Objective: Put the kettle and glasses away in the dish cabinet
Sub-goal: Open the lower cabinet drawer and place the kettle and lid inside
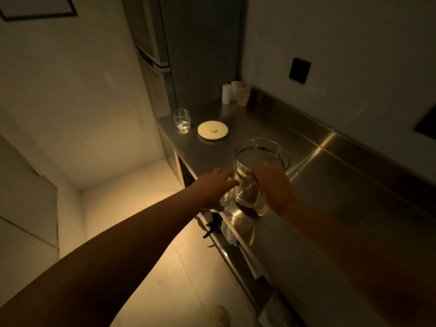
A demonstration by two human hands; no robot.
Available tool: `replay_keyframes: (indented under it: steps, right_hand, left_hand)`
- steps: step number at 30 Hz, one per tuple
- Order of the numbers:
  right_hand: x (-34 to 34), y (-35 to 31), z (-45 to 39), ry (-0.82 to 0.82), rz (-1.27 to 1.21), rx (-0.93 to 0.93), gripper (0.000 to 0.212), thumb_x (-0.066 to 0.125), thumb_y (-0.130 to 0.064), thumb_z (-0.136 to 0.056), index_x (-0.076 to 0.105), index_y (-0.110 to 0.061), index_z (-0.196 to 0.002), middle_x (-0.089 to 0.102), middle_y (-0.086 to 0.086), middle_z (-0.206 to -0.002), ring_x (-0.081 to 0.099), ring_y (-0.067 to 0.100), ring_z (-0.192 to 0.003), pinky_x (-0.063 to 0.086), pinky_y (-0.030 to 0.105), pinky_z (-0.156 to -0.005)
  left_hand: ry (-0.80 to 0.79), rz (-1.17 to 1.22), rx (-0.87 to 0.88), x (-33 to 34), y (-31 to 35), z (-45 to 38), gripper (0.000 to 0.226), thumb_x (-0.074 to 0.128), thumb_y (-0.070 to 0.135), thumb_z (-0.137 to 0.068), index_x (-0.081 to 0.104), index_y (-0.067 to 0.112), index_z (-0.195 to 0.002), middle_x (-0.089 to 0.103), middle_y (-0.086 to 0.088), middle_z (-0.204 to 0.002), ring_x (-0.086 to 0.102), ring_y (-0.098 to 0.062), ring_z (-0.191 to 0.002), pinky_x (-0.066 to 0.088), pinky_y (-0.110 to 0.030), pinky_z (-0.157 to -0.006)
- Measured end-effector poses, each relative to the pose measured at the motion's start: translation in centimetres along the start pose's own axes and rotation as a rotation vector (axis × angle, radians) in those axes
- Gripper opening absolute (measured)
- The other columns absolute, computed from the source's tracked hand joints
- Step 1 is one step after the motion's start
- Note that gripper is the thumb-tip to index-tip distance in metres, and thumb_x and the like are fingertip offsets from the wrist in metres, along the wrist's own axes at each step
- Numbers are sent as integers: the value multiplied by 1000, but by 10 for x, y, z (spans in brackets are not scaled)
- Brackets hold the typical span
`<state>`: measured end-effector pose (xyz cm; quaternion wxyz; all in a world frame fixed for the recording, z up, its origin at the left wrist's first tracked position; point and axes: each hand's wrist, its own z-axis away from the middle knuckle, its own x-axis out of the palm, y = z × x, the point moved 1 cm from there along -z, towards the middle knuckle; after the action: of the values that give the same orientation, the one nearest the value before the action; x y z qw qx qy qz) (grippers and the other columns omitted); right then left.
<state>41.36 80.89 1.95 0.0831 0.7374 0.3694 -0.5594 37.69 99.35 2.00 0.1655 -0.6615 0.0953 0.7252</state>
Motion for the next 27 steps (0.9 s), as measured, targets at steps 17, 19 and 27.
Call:
replay_keyframes:
  steps: [17, 19, 27]
  right_hand:
    - [102, 9, -201, -87, 97, 363, 22, 73, -17, -79, 60, -21, -96, 64, -1, -92, 59, 13, -82, 53, 31, -72]
    - [109, 7, -209, -73, 120, 446, 22, 72, -18, -81, 61, -21, -100, 65, -2, -95, 60, 12, -84, 53, 26, -73]
    - [123, 4, -230, -47, 205, 665, 21, 67, -15, -84, 59, -17, -104, 63, 2, -99, 60, 15, -93, 52, 31, -81]
  left_hand:
    - [-41, -23, 219, 30, -228, -155, 87, 77, 37, -72, 28, 27, -143, 36, -8, -140, 38, -28, -124, 49, -39, -91]
    - [-74, -26, 293, 35, -243, -172, 87, 77, 37, -73, 28, 26, -143, 35, -8, -141, 38, -28, -124, 49, -39, -90]
    - [-120, -27, 493, 50, -268, -214, 87, 76, 39, -74, 26, 25, -144, 33, -9, -142, 36, -29, -125, 47, -39, -90]
